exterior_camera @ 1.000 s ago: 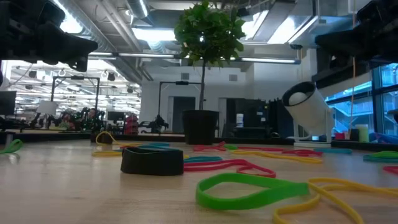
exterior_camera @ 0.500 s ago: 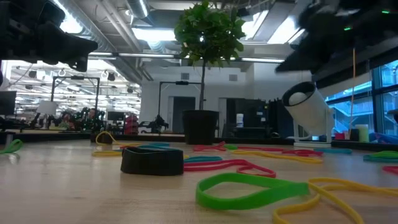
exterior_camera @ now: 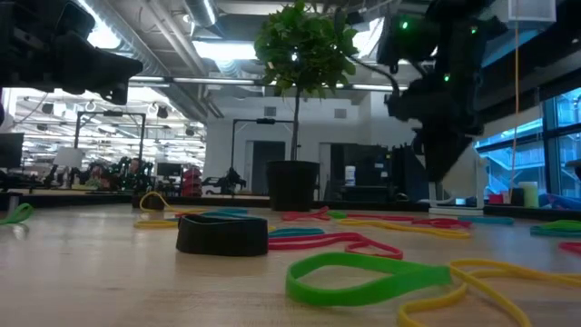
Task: Pick and place rubber bands into bin
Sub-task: Put the red rubber band into the gray bin
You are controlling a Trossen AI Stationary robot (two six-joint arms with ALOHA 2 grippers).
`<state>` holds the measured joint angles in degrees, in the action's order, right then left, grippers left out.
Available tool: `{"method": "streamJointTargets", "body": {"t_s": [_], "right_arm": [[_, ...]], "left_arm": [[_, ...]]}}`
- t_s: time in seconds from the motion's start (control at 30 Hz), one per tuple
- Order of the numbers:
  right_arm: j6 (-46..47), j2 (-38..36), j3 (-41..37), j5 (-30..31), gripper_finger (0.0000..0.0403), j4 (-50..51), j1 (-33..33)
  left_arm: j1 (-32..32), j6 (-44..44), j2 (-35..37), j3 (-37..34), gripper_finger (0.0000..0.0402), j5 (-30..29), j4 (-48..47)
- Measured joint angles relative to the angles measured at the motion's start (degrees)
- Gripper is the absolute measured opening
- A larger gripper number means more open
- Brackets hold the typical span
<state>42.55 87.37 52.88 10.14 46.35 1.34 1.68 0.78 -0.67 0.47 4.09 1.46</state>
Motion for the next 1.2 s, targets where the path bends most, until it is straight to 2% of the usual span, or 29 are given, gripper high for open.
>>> {"method": "streamJointTargets", "body": {"t_s": [0.27, 0.53, 0.67, 0.87, 1.03, 1.2], "right_arm": [[5.7, 7.7, 0.0, -4.3, 0.0146, 0.2, -0.3], [9.5, 12.4, 0.3, -5.3, 0.0153, 0.3, -0.5], [9.9, 13.2, 0.3, -5.5, 0.0121, -0.2, -0.5], [14.0, 12.8, 0.1, -5.6, 0.0013, -1.4, -1.1], [17.9, 12.8, 0.4, -4.0, 0.0009, -2.0, -2.6], [18.6, 13.5, 5.4, -1.6, 0.0004, 2.8, -4.9]], "left_arm": [[0.0, 0.0, 0.0, 0.0, 0.0004, 0.0, 0.0], [0.0, 0.0, 0.0, 0.0, 0.0004, 0.0, 0.0], [0.0, 0.0, 0.0, 0.0, 0.0004, 0.0, 0.0], [0.0, 0.0, 0.0, 0.0, 0.0004, 0.0, 0.0], [0.0, 0.0, 0.0, 0.0, 0.0004, 0.0, 0.0], [0.0, 0.0, 0.0, 0.0, 0.0004, 0.0, 0.0]]}}
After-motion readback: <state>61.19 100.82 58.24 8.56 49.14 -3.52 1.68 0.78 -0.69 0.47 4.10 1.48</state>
